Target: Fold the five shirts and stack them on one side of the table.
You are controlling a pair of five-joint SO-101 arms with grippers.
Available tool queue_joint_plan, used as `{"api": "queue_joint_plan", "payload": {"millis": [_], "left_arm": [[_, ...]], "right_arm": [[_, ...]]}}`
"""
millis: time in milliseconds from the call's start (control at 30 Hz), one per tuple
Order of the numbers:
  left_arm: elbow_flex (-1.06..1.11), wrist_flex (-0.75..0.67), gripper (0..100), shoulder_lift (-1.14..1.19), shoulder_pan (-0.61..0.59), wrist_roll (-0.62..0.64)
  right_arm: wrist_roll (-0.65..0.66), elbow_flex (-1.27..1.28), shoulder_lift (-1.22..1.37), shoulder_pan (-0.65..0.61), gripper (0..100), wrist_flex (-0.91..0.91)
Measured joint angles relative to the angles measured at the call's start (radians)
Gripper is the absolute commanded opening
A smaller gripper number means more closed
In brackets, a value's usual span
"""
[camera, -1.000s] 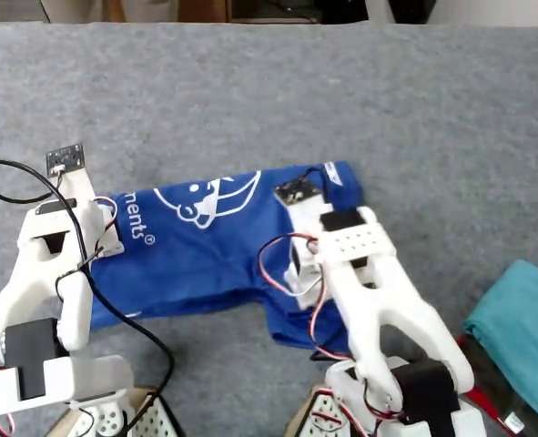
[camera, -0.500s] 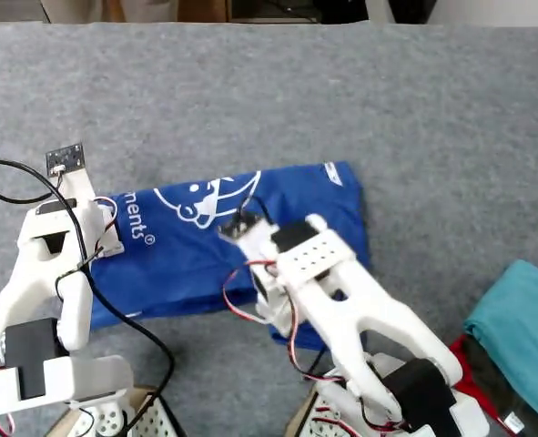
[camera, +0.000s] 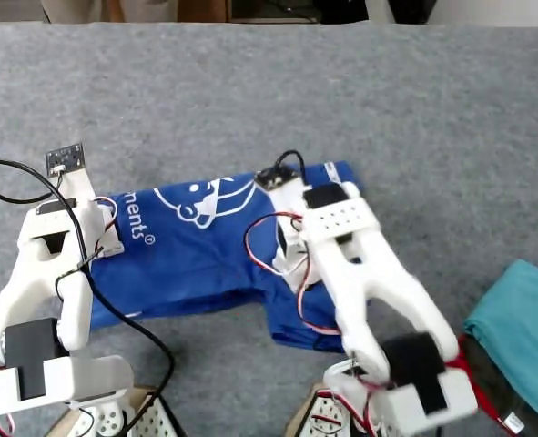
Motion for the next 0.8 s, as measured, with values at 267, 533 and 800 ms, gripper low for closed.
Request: {"api": "queue_joint_plan", "payload": {"millis": [267,533,800], "left_arm": [[0.000,0.000,2,0.000,0.000,0.000],[0.000,0.000,2,0.000,0.000,0.000],[-0.003,0.011,2,0.000,-0.002,0.000]], "right_arm": [[0.008,0.009,0.186,-0.034,0.5,0.043],[0.009,0.009,0.190,-0.201,0.5,0.104],[0.009,-0.114,0.190,-0.092,0.5,0.175]]}}
